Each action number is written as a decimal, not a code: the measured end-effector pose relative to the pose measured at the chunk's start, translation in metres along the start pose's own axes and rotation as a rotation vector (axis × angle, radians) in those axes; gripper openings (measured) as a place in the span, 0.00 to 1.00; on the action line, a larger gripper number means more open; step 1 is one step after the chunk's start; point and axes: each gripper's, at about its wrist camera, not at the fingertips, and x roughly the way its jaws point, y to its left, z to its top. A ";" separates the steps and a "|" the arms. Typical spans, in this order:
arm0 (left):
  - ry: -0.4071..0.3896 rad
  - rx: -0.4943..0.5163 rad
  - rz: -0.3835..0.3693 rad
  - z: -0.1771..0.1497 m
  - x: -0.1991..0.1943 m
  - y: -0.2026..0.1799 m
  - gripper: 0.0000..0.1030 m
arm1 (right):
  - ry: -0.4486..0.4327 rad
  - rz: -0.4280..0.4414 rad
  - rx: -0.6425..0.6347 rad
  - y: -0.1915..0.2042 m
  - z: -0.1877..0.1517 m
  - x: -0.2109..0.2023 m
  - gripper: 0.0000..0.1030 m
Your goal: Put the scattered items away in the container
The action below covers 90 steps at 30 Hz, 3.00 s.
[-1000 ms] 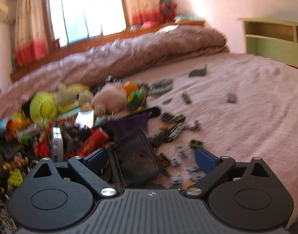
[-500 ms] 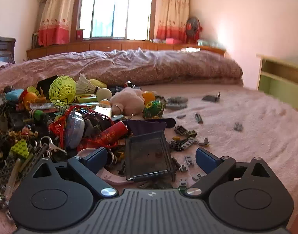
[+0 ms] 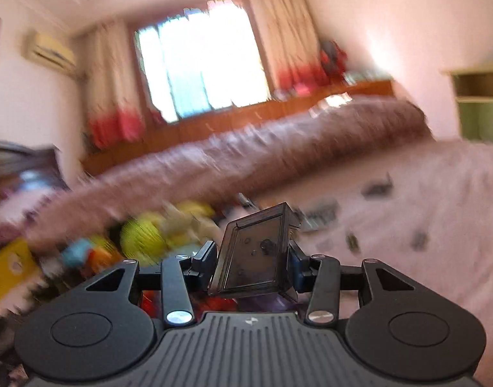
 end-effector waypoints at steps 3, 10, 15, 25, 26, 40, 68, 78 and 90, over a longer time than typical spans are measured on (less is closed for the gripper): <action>0.008 -0.038 -0.009 0.001 -0.002 0.006 0.61 | 0.178 0.216 0.279 -0.026 -0.004 0.026 0.45; -0.323 -0.012 0.293 0.059 -0.078 0.059 0.61 | 0.134 0.500 0.162 0.058 0.013 0.016 0.45; -0.362 0.069 0.587 0.095 -0.137 0.118 0.61 | 0.008 0.808 -0.094 0.188 0.020 -0.010 0.45; 0.082 0.045 0.715 0.164 -0.133 0.329 0.88 | 0.144 0.687 -0.082 0.442 0.036 0.061 1.00; 0.011 0.014 0.686 0.158 -0.150 0.326 1.00 | 0.125 0.727 -0.027 0.426 0.030 0.057 1.00; -0.016 0.202 0.588 0.021 -0.124 0.157 1.00 | 0.120 0.438 -0.433 0.188 -0.122 -0.045 1.00; -0.007 0.081 0.097 -0.060 -0.019 0.043 0.94 | -0.101 0.068 -0.509 0.106 -0.004 0.099 0.90; 0.041 0.304 0.097 -0.058 -0.014 0.010 0.94 | 0.278 0.092 -0.190 0.086 0.024 0.208 0.05; 0.214 0.383 -0.236 0.116 0.212 0.057 0.49 | -0.031 0.160 -0.091 0.041 0.064 0.084 0.05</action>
